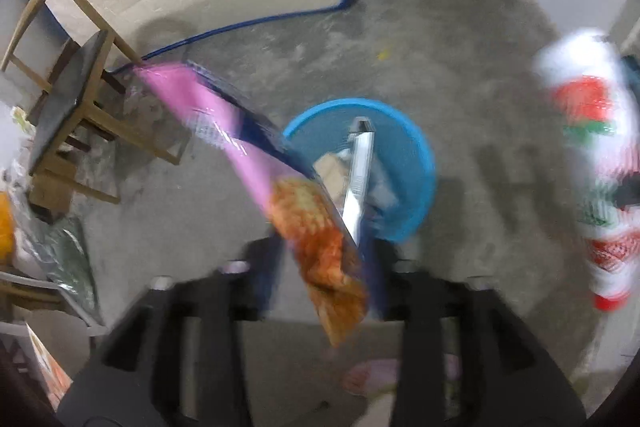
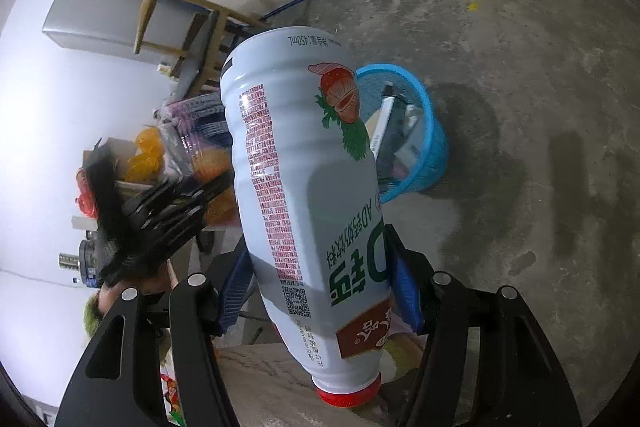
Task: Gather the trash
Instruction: 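Carry the bottle and pink bag over the blue wastebasket and release both, then move both tools back to the table toward the green snack bag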
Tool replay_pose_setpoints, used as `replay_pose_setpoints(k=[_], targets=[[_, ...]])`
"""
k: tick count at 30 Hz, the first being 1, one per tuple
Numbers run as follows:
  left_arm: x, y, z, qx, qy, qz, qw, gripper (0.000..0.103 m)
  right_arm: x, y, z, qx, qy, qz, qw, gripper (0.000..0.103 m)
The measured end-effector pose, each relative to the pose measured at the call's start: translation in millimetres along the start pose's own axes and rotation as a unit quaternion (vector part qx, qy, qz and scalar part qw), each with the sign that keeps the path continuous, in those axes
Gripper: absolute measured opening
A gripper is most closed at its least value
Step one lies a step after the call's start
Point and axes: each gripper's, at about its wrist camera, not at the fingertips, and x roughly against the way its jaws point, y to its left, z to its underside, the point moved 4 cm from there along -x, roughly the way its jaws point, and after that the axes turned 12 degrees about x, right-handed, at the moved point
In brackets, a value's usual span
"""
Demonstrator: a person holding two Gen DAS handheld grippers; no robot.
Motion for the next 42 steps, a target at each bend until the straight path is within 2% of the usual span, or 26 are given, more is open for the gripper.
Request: replay_pose_setpoints(k=[1,2,5,8,12,15,19,22,24,25,26,27,29,30,31,32,33,36,42], targets=[[-6.2,-1.0,-1.8,0.005,-0.002,-0.003,1.0,0.055,-0.3,-3.2,0.9,-0.003,0.001,0.004,1.0,0.06],[-15.2,1.7,-4.8,0.018,-0.002,0.003,0.9998,0.056,1.0,-5.9,-2.3,-0.006,0.002,0.006,1.0,0.06],[-22.7,12.1,-7.5,0.064,0.006,0.024,0.9976,0.059,3.9,-14.3,0.6,-0.012,0.006,0.011,1.0,0.06],[-12.0,24.7,0.2,0.104,0.0,0.048,0.9934,0.06,-1.2,-20.8,0.2,-0.02,0.012,0.013,1.0,0.06],[26.0,52.5,18.7,0.15,-0.017,0.065,0.9864,0.063,-21.3,-24.7,-3.1,-0.039,0.022,-0.004,0.999,0.061],[58.9,71.7,34.4,0.176,-0.029,0.064,0.9819,0.067,-40.9,-23.0,-14.1,-0.063,0.031,-0.025,0.997,0.061],[116.6,99.5,70.9,0.211,-0.049,0.048,0.9752,0.074,-74.9,-6.3,-51.7,-0.097,0.027,-0.069,0.992,0.061],[160.1,118.2,110.5,0.244,-0.075,0.043,0.966,0.079,-109.9,9.3,-83.4,-0.135,0.019,-0.091,0.987,0.061],[187.1,129.3,145.2,0.272,-0.092,0.038,0.9573,0.079,-141.5,14.9,-99.5,-0.149,0.021,-0.09,0.984,0.062],[194.6,132.6,157.0,0.283,-0.097,0.035,0.9535,0.08,-152.8,12.4,-102.9,-0.156,0.02,-0.078,0.984,0.065],[204.6,138.3,177.4,0.305,-0.102,0.027,0.9464,0.08,-165.8,9.2,-106.1,-0.166,0.015,-0.064,0.984,0.081],[211.3,141.2,190.5,0.319,-0.105,0.021,0.9416,0.08,-184.6,2.9,-107.9,-0.177,0.012,-0.052,0.983,0.086],[225.2,149.7,226.0,0.354,-0.109,0.009,0.9288,0.08,-208.3,-12.1,-101.0,-0.181,0.029,-0.004,0.983,0.086],[230.7,152.1,237.7,0.366,-0.112,0.007,0.924,0.08,-213.1,-20.0,-93.1,-0.196,0.034,0.01,0.98,0.086],[236.8,155.3,251.3,0.381,-0.115,0.001,0.9176,0.08,-214.0,-22.6,-85.2,-0.208,0.033,0.007,0.978,0.086],[244.9,160.4,268.7,0.398,-0.12,-0.009,0.9095,0.08,-212.0,-24.6,-75.1,-0.216,0.031,-0.009,0.976,0.086],[250.0,163.6,278.9,0.407,-0.124,-0.015,0.905,0.08,-207.6,-25.1,-67.6,-0.215,0.029,-0.016,0.976,0.086],[263.8,173.9,314.4,0.437,-0.133,-0.033,0.8891,0.08,-181.2,-28.3,-49.0,-0.197,0.018,-0.01,0.98,0.086],[272.8,179.5,357.1,0.475,-0.151,-0.022,0.8663,0.08,-108.8,-41.4,-14.3,-0.186,-0.016,-0.01,0.982,0.086]])
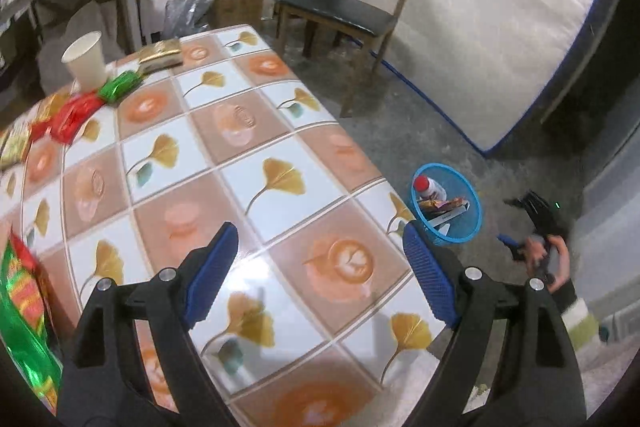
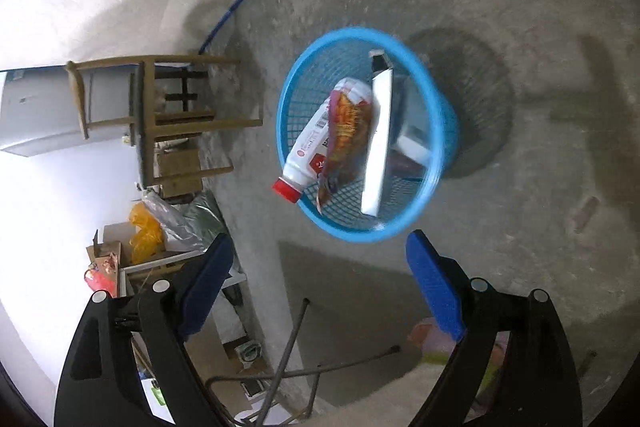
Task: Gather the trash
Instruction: 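Move both tools back to the table toward the green snack bag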
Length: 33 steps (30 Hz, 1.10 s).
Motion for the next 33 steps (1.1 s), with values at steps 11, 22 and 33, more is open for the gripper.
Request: replay_pose_setpoints(k=[11,22,33], targets=[[47.9,38.7,29.3,0.048,-0.061,0.015,0.9969,0.08,42.4,76.0,58.0,0.111,0.058,-0.044,0.991,0.086],[152.0,119.7,86.8,0.109,-0.183,-0.035,0.9764,0.083,-17.3,279.8,195.4,0.317,0.21,-0.152,0.913,0.086],[188.7,255.4,121.7,0.336,-0.225,-0.052,0.9133,0.083,-67.5,319.4,333.6,0.381,0.355,-0.143,0.842,0.086]])
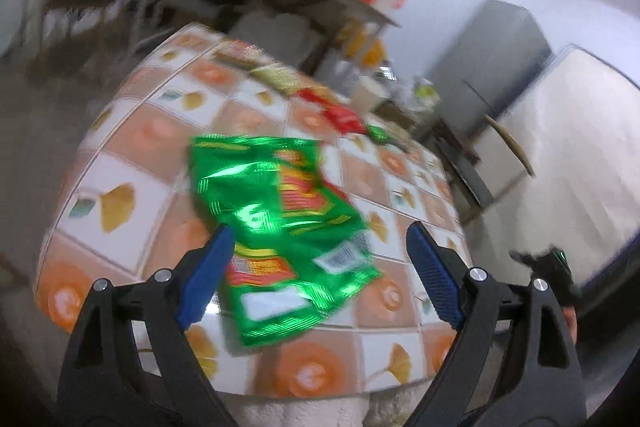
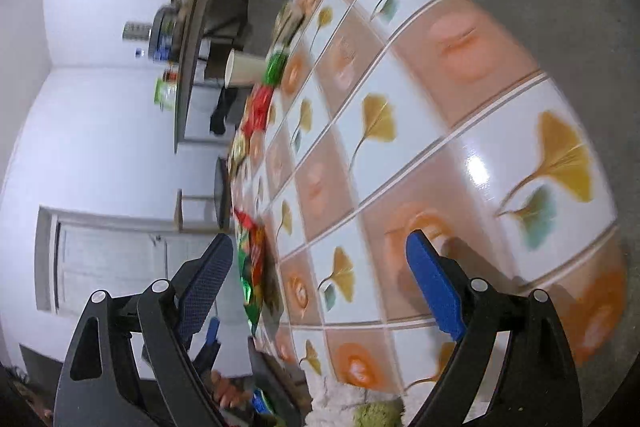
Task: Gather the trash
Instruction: 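Move both tools back to the table toward the green snack bag, then grasp the green snack bag with the right tool and lift it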
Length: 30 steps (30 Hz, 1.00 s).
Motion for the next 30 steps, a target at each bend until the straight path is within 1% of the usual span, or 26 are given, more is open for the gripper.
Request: replay_pose_setpoints(k=[2,4,7,8,9,12,14,16,18,19,20,21,22,24,25,26,27,30], targets=[[-11.5,14.6,-3.8,0.019,0.008,-0.013,0.9997,0.083,-4.5,3.7,2.3,0.005,0.009,0.0,1.0,0.086],[-23.8,21.9,-3.6,0.03,0.02,-0.013,0.9993,0.082,-11.9,10.5,4.2,0.011,0.018,0.0,1.0,0.086],[-41.6,31.9,-1.5,0.042,0.041,-0.023,0.998,0.074,-29.6,23.7,6.5,0.021,0.04,-0.003,0.999,0.086],[-47.6,35.0,-1.6,0.044,0.048,-0.03,0.9974,0.069,-36.8,27.0,5.8,0.023,0.047,-0.003,0.999,0.086],[-52.6,37.3,-1.7,0.044,0.053,-0.037,0.9969,0.067,-46.2,29.2,3.0,0.024,0.052,-0.002,0.998,0.086],[-63.9,42.5,-2.0,0.041,0.064,-0.056,0.9955,0.058,-68.2,43.5,-2.6,0.04,0.07,0.004,0.997,0.086],[-69.7,42.7,-1.4,0.028,0.072,-0.067,0.9947,0.051,-84.4,56.8,-8.9,0.055,0.081,0.003,0.995,0.086],[-72.7,42.5,1.3,0.014,0.077,-0.078,0.9939,0.044,-103.4,71.7,-18.0,0.065,0.09,-0.009,0.994,0.086],[-74.4,41.9,2.6,0.004,0.079,-0.084,0.9933,0.04,-117.4,84.1,-28.4,0.067,0.095,-0.022,0.993,0.086],[-75.2,41.8,3.4,0.0,0.081,-0.086,0.993,0.035,-129.8,93.8,-37.6,0.07,0.097,-0.033,0.992,0.086],[-75.6,41.4,3.7,-0.003,0.082,-0.087,0.9928,0.031,-137.7,100.5,-43.1,0.074,0.098,-0.037,0.992,0.086],[-76.2,41.1,4.5,-0.007,0.084,-0.088,0.9925,0.03,-146.7,106.5,-48.5,0.077,0.099,-0.036,0.991,0.085],[-77.0,41.1,5.4,-0.011,0.085,-0.09,0.9922,0.029,-160.9,115.7,-57.1,0.087,0.103,-0.026,0.991,0.083],[-78.0,40.8,6.9,-0.02,0.087,-0.091,0.9919,0.025,-177.1,129.1,-66.4,0.118,0.106,-0.003,0.987,0.083],[-79.2,40.0,8.6,-0.026,0.089,-0.091,0.9915,0.02,-189.7,138.9,-71.8,0.146,0.108,0.022,0.983,0.083],[-80.7,39.1,9.4,-0.031,0.092,-0.09,0.9913,0.019,-198.6,145.6,-74.5,0.164,0.111,0.04,0.979,0.083],[-81.7,37.2,11.4,-0.037,0.093,-0.087,0.9912,0.019,-213.0,153.8,-74.5,0.187,0.124,0.052,0.973,0.083],[-84.7,29.9,14.8,-0.055,0.098,-0.078,0.9906,0.019,-241.1,162.4,-67.6,0.218,0.175,0.058,0.959,0.083]])
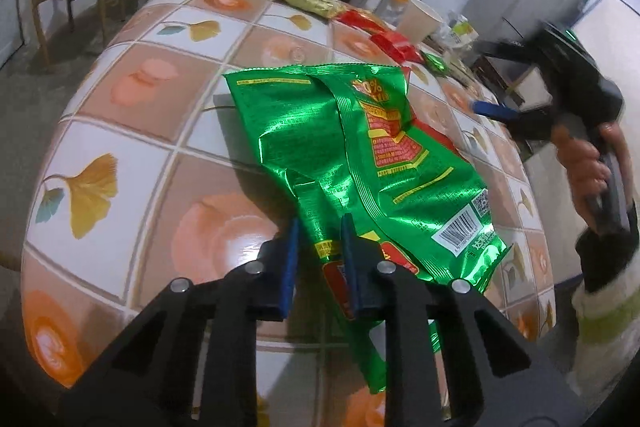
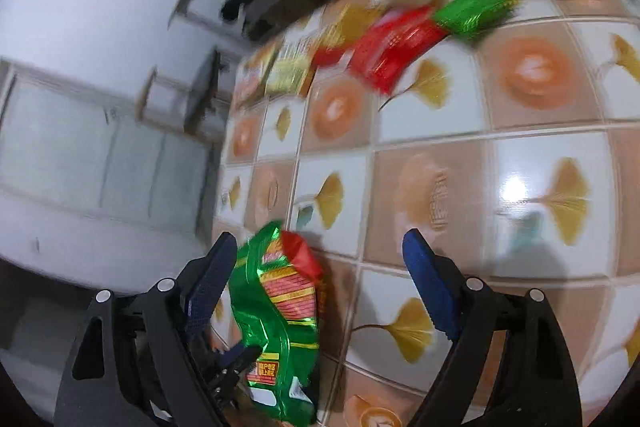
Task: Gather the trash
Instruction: 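Grasp the green snack bag with the right tool and lift it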
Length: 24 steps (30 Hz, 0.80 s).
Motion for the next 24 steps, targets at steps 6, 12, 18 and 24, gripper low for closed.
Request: replay_pose_setpoints(k=[6,12,18,24], targets=[[-9.1,-13.1,-1.5,-0.018,0.014,0.015,0.9996,0.019,-40.5,15.6,31.1,0.075,0.111,0.018,0.991,0.071],[-22.5,-33.5,-3.0,-0.038,0.046,0.062,0.9963,0.019,-26.3,-11.4,64.6,0.046,0.126,0.006,0.991,0.033],[-37.2,-60.8,-10.3,-0.074,0.085,0.079,0.9906,0.043,0.0,-38.0,83.9,0.034,0.098,0.034,0.994,0.004],[-42.2,-67.3,-71.1,-0.034,0.054,0.084,0.9944,0.067,37.0,-77.9,94.6,0.0,0.054,0.029,0.998,0.004]])
